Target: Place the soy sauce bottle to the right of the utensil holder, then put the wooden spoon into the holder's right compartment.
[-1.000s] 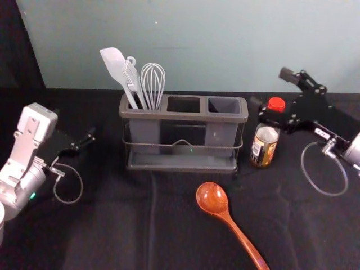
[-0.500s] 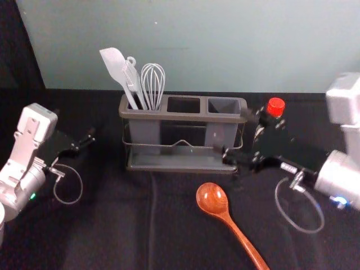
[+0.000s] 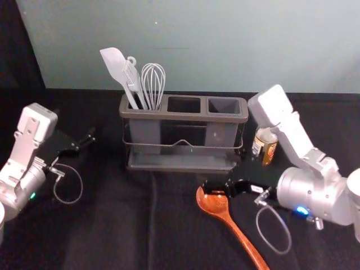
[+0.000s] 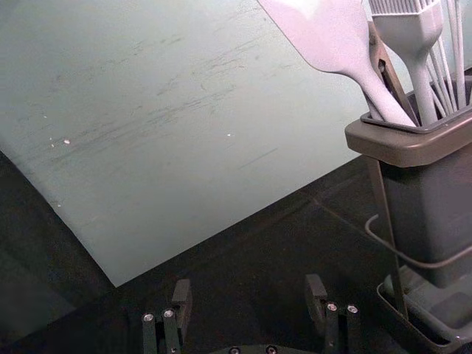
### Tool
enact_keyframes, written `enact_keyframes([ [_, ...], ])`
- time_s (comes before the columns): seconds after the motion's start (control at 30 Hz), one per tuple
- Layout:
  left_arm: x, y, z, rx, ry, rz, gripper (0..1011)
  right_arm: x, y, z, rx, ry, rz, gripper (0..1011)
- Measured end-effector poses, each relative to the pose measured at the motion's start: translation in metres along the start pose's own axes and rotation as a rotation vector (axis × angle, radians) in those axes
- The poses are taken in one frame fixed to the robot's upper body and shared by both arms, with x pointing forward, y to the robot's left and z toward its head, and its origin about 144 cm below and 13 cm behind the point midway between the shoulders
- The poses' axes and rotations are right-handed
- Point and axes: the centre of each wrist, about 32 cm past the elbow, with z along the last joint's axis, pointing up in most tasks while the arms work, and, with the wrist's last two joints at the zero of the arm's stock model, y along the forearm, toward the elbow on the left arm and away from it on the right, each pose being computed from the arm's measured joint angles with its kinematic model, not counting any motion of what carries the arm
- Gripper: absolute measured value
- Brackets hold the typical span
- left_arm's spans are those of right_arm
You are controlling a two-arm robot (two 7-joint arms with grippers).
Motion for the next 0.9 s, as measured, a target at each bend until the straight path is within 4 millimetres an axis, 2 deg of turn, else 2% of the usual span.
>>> enact_keyframes([
  [0.4,0.000,0.000,0.000,0.000,0.000,0.000,1005,-0.015,0.018,-0.009,-0.133,0.065,-0.056,1004],
  [0.9,0.000,0.000,0.000,0.000,0.000,0.000,1005,-0.016,0.038,-0.019,-0.181,0.096,-0.067,1004],
])
